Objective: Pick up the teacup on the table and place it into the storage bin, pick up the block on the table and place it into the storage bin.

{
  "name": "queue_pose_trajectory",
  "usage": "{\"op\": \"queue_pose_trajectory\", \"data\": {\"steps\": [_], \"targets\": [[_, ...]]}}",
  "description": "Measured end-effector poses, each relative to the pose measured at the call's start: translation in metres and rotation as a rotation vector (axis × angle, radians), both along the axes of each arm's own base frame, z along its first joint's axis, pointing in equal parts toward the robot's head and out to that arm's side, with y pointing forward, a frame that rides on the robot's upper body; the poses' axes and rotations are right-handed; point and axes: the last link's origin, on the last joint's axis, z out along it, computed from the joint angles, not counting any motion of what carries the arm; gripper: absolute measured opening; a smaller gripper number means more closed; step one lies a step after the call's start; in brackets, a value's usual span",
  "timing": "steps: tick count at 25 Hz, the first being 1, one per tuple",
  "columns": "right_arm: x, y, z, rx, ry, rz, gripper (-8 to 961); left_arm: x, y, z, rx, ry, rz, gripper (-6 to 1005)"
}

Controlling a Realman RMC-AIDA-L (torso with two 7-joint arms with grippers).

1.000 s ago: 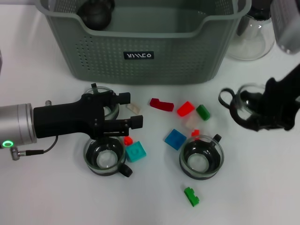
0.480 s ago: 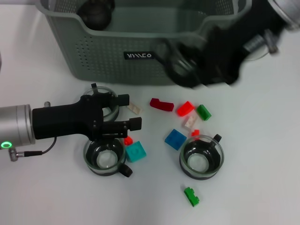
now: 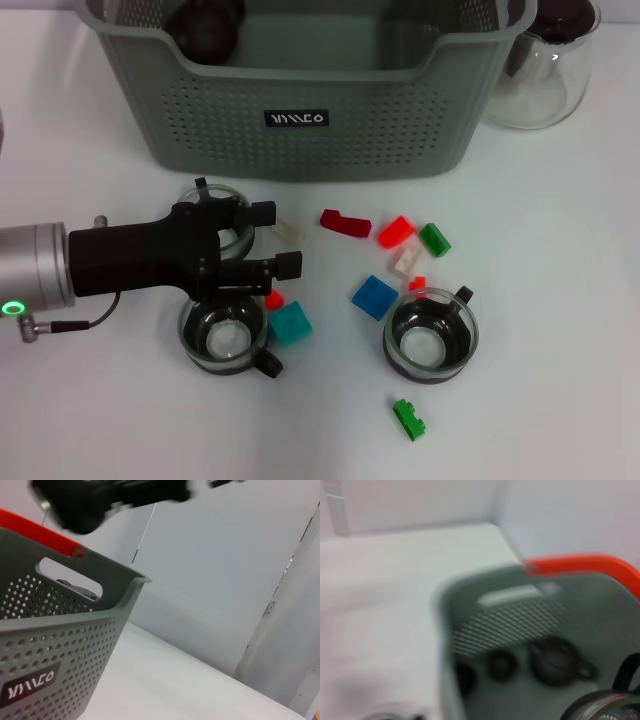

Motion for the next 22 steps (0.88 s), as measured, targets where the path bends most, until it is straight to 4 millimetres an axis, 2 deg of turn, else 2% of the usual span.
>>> {"op": "queue_pose_trajectory", "data": {"steps": [3,9,17,22], "targets": [[0.009,0.02,-0.013,0.084,-0.061,-0.043,61,0.001,0.0,-0.001,-0.003,0.001,-0.004,874],[0.031,0.045,-0.043,0.208,-0.12,-0.071,60,0.002,0.001,0.0,-0.003,0.002,-0.007,874],[0.055,0.058,-0.068,0.323,-0.154,-0.023,61,0.003,0.003,0.0,0.003,-0.001,-0.009,874],[0.066,0.058,-0.078,0.346,-0.184,0.003,61,0.003,0.004,-0.001,0.007,0.001,-0.005,874]]}}
